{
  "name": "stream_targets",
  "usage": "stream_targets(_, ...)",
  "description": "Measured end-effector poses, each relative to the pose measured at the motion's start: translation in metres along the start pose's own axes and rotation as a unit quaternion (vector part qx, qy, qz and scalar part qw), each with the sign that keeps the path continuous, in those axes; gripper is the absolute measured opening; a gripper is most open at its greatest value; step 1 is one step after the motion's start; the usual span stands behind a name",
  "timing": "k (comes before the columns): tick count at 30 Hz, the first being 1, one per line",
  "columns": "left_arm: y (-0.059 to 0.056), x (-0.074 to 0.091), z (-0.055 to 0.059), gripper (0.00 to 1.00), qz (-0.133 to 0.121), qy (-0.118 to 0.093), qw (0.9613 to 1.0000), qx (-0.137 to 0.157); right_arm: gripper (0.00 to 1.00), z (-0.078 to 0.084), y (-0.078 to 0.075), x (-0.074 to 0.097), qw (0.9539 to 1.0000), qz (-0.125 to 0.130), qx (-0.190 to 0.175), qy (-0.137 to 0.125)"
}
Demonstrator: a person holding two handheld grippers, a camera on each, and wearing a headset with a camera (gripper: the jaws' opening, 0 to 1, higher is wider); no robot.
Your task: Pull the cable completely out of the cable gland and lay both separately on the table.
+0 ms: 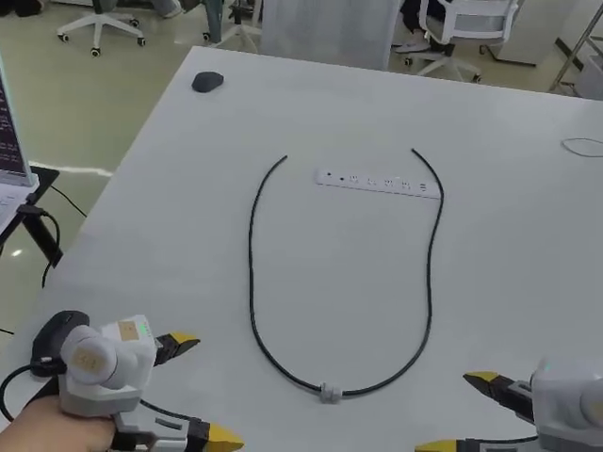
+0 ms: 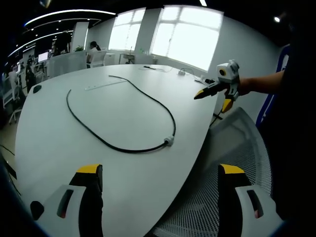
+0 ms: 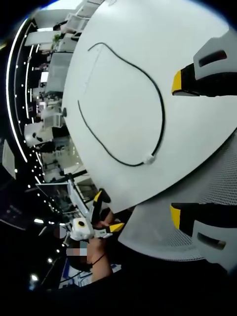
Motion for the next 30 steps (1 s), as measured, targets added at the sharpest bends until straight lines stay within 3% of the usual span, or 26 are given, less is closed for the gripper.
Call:
stream_targets(6,-0.001,-0.001,-0.003,0.96,-0.011,-0.005,0.9999,0.011,0.86,-0.003,0.000,-0.011,0.9996,-0.016,0.020,0.014)
stream_targets(12,-0.005,-0.006,0.004,0.96,-0.014,0.006,0.9998,0.008,0.84,-0.015,0.006,-0.028,0.9980,-0.042,0.043,0.021)
stream_targets(21,-0.010,-0.009,0.010,0.95,-0.018,-0.001,0.9997,0.019,0.77,-0.025,0.011,-0.049,0.9953,-0.061,0.066,0.035)
stream_targets(30,-0.006,-0.007,0.012,0.94,-0.024,-0.002,0.9996,0.016,0.66,-0.025,0.022,-0.078,0.9891,-0.081,0.104,0.065)
Point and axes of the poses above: the centre of the closed fingertips' face, and the gripper's own axes: x roughly backward along the fingers, y roughly to its left, z roughly out of its underside, the point moved 1 cm from there along x, roughly backward along the fingers, and after that the axes turned 5 degrees about -y, right-handed, at the moved point
